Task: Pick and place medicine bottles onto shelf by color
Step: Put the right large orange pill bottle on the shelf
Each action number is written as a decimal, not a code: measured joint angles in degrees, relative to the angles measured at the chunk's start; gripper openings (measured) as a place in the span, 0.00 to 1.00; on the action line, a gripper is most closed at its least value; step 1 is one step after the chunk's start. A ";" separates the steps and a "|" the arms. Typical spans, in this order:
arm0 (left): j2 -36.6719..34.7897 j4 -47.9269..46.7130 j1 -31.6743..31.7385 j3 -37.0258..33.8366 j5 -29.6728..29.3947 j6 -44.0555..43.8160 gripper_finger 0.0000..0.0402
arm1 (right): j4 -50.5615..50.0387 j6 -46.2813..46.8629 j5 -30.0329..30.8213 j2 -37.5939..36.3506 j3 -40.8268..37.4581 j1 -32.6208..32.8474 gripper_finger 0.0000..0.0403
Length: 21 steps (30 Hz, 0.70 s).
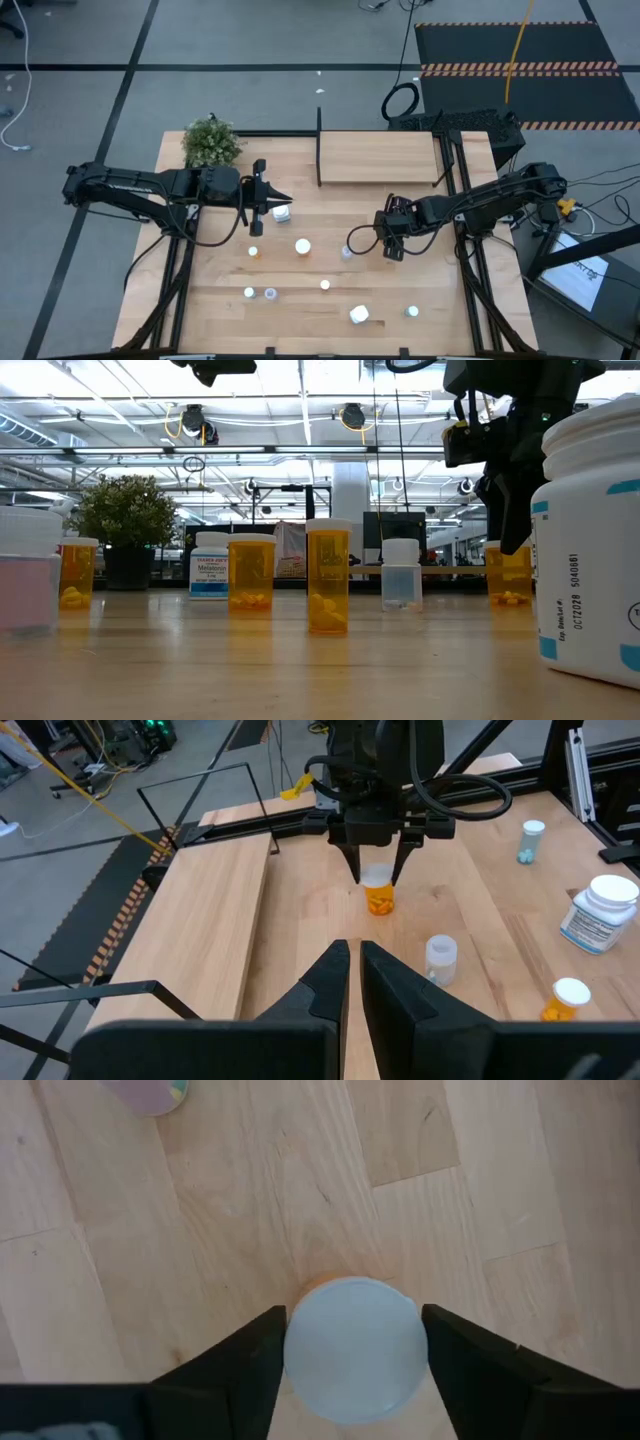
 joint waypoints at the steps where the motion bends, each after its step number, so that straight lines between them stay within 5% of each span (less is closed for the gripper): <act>1: 0.00 0.00 -0.02 0.00 0.00 0.00 0.08 | -0.02 0.02 -0.27 -0.15 0.00 -0.21 0.57; 10: 0.00 0.01 -0.01 0.00 0.00 0.02 0.08 | 0.39 -1.10 -4.65 -2.65 0.02 -3.58 0.49; 21: 0.00 0.04 -0.02 0.00 0.02 0.02 0.08 | -0.50 -4.83 -6.01 -4.58 0.07 -7.32 0.53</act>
